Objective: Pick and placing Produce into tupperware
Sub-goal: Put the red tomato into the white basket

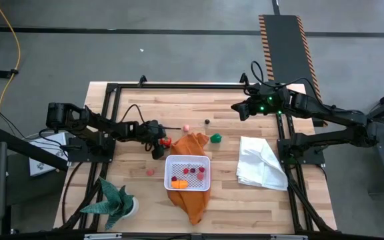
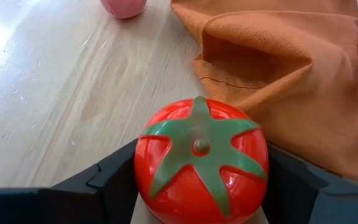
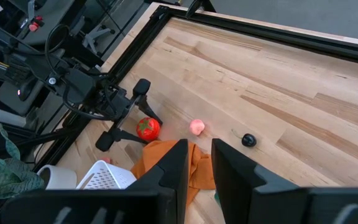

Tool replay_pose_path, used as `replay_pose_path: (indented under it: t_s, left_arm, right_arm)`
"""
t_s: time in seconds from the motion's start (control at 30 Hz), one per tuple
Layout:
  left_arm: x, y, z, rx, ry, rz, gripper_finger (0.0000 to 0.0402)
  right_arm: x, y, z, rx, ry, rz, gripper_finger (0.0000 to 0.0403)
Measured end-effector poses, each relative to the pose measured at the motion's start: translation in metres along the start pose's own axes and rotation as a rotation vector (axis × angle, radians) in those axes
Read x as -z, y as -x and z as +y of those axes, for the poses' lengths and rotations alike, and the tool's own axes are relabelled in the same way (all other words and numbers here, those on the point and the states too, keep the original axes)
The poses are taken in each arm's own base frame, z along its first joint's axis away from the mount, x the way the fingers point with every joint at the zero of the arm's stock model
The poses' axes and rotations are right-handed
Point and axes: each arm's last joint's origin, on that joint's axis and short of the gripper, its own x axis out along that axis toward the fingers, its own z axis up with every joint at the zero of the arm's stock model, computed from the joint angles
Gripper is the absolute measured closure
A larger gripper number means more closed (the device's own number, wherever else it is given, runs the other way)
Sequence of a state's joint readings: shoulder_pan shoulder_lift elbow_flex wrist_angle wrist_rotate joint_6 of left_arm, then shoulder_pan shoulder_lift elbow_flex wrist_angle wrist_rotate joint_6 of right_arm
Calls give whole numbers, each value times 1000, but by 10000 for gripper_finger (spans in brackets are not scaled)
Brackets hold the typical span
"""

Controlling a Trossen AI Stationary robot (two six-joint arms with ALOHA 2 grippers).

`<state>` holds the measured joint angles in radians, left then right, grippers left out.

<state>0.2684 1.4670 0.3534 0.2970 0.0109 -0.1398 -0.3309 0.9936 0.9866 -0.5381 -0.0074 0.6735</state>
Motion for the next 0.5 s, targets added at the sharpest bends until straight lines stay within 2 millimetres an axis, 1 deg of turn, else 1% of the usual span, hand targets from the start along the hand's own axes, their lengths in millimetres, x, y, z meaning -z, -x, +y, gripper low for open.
replay_pose_path:
  t_s: [0.13, 0.37, 0.5]
  left_arm:
    - [0, 0, 0, 0, 0, 0, 158]
    - [0, 0, 0, 0, 7, 0, 132]
    - [0, 0, 0, -1, 14, -1, 139]
  right_arm:
    - [0, 0, 0, 0, 0, 0, 340]
    - [0, 0, 0, 0, 0, 0, 340]
    - [0, 0, 0, 0, 0, 0, 340]
